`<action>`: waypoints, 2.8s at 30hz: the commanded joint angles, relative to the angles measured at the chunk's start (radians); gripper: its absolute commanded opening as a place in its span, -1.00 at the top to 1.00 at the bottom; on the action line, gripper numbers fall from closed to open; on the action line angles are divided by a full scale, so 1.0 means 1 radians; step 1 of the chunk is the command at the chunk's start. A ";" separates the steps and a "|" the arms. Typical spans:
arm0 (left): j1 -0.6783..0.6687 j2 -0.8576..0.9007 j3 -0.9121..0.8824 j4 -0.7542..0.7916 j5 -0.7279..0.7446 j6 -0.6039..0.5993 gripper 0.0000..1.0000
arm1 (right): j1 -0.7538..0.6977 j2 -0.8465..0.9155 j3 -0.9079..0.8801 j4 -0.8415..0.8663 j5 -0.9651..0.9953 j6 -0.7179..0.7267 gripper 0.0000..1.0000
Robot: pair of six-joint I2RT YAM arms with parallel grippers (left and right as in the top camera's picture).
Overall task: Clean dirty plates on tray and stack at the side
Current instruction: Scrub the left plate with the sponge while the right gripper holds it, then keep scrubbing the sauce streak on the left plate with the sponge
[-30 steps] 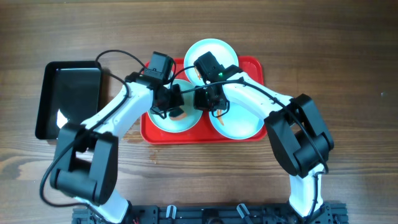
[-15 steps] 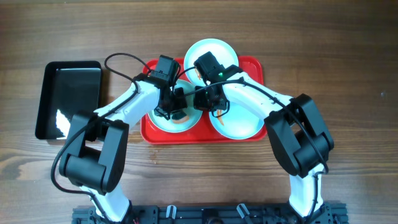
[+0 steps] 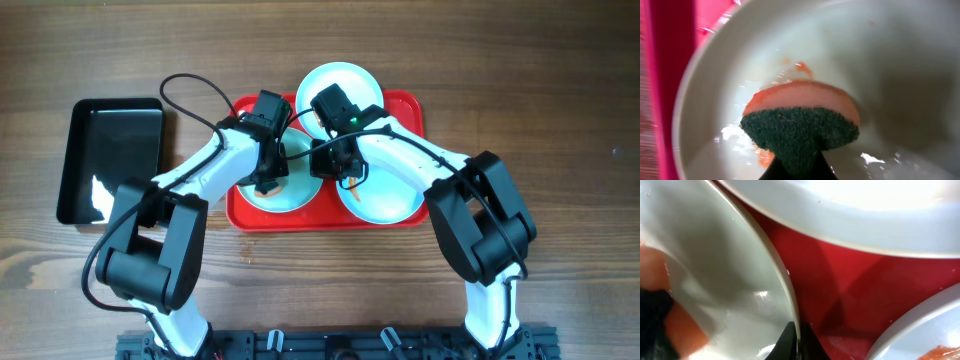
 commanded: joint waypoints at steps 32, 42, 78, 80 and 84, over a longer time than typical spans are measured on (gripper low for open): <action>0.006 0.061 0.014 0.226 0.290 -0.007 0.92 | -0.001 0.032 -0.012 0.002 0.026 0.000 0.91; 0.059 0.093 0.014 0.139 0.137 -0.007 0.92 | -0.001 0.032 -0.012 0.002 0.026 0.000 0.92; 0.113 0.093 -0.020 -0.080 0.237 0.000 0.92 | -0.001 0.032 -0.012 0.003 0.026 0.000 0.91; 0.115 0.093 -0.045 -0.072 0.129 0.000 0.92 | -0.001 0.032 -0.012 0.004 0.026 0.000 0.91; 0.118 0.093 -0.088 -0.035 0.001 0.000 0.92 | -0.001 0.032 -0.012 0.005 0.026 0.000 0.91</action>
